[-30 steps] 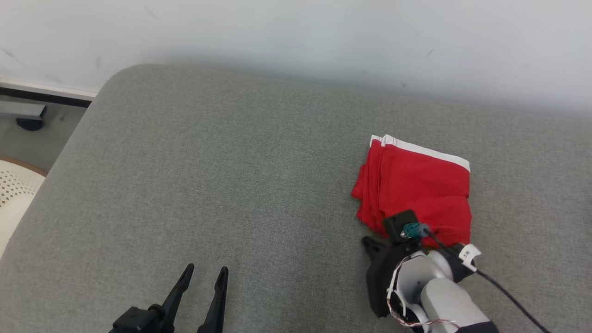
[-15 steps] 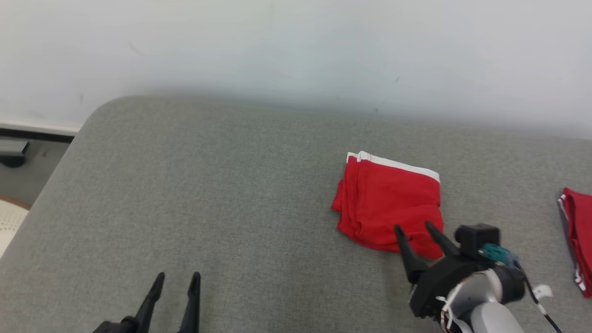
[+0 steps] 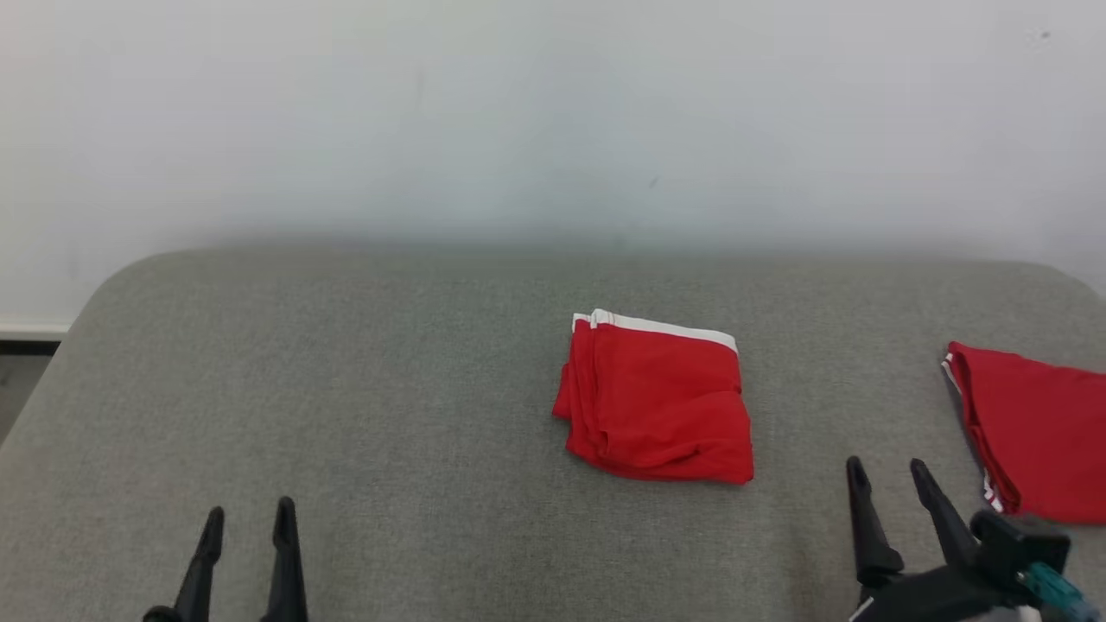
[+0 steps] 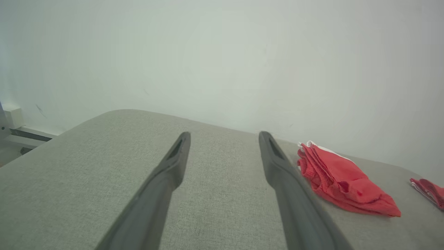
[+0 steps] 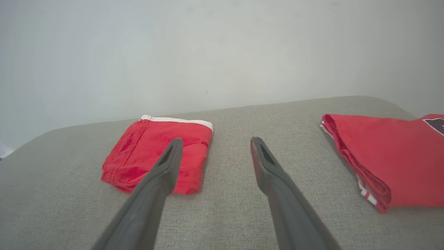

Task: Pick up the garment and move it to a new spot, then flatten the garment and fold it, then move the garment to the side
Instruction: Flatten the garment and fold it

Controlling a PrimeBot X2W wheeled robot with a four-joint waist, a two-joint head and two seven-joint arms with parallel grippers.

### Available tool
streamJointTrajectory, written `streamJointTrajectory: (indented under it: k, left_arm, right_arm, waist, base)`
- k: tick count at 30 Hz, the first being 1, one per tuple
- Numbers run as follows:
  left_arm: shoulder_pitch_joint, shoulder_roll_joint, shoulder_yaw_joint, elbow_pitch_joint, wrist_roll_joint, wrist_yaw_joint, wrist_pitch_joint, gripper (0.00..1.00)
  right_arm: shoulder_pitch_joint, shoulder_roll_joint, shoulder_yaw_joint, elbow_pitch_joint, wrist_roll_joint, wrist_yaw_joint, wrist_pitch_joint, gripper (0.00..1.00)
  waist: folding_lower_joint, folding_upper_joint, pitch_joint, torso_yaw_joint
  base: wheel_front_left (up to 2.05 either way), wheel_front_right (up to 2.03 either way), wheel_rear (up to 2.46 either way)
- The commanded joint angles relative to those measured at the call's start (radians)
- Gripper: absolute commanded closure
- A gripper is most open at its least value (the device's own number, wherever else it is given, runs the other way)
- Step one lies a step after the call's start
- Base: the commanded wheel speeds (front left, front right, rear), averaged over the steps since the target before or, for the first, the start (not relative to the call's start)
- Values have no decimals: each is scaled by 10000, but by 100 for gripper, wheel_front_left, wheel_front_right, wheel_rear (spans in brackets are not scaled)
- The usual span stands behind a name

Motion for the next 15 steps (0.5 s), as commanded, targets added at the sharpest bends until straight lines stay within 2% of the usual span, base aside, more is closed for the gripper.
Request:
streamJointTrajectory:
  k: [1,7,15]
  left_arm:
    - [49,-63,119,-66,39,-48,-30,0]
    - [93,-540,760,-35,697,-678,-31,0]
    - [385,-729,933,603,1806,-953,-33,0]
  right_arm:
    - [148,-4,-58,-33,82,10,-130,0]
    - [373,-1,-308,614,66,10,-904,0]
    - [100,-3,282,1594,-245,10,-1566,0]
  waist:
    - [1,0,-164,-186]
    - [1,0,-309,-416]
    - [1,0,-371,-791]
  base:
    - [0,0,0]
    - [0,0,0]
    - [0,0,0]
